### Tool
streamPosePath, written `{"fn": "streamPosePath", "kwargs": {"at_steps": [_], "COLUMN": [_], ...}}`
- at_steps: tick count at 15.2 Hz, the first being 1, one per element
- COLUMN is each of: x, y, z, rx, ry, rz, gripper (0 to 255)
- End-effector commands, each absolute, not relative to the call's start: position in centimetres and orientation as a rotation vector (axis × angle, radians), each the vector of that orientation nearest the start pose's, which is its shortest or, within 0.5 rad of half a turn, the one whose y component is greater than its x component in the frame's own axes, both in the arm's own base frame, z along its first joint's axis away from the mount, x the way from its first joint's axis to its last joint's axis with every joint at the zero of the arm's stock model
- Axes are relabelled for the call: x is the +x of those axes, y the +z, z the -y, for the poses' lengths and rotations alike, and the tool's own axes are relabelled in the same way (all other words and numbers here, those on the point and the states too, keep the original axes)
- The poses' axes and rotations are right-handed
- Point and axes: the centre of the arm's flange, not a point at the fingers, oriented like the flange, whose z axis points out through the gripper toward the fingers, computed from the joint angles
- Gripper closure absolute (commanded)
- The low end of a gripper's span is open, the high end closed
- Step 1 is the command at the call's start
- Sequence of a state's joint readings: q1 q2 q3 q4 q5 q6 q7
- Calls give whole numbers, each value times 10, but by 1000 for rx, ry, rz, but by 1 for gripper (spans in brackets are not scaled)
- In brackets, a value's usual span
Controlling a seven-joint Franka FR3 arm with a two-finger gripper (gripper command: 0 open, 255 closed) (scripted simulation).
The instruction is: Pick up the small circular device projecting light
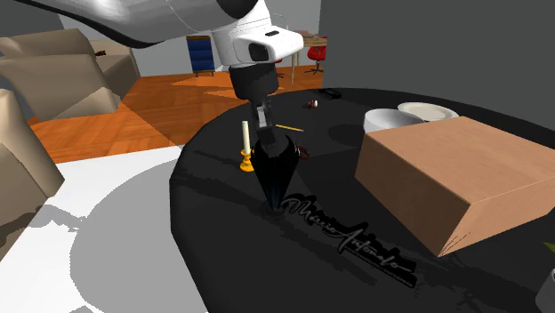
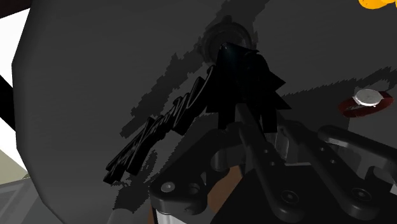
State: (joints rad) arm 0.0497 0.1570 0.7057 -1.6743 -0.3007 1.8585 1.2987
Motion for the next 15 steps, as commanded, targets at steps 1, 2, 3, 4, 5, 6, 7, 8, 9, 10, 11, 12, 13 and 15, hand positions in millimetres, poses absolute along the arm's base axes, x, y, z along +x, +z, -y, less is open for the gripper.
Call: {"fn": "streamPosePath", "kwargs": {"at_steps": [1,2,3,4,5,6,7,8,9,10,11,12,13,15], "x": [474,474,474,474,474,474,474,474,474,474,474,474,474,474], "y": [531,537,542,547,552,558,563,568,573,579,584,589,595,605], "z": [-382,-382,-382,-382,-382,-382,-382,-382,-382,-382,-382,-382,-382,-382], "rx": [-3078,-3078,-3078,-3078,-3078,-3078,-3078,-3078,-3078,-3078,-3078,-3078,-3078,-3078], "ry": [-312,-312,-312,-312,-312,-312,-312,-312,-312,-312,-312,-312,-312,-312], "rz": [-748,-748,-748,-748,-748,-748,-748,-748,-748,-748,-748,-748,-748,-748], "gripper": [255,255,255,255,255,255,255,255,255,255,255,255,255,255]}}
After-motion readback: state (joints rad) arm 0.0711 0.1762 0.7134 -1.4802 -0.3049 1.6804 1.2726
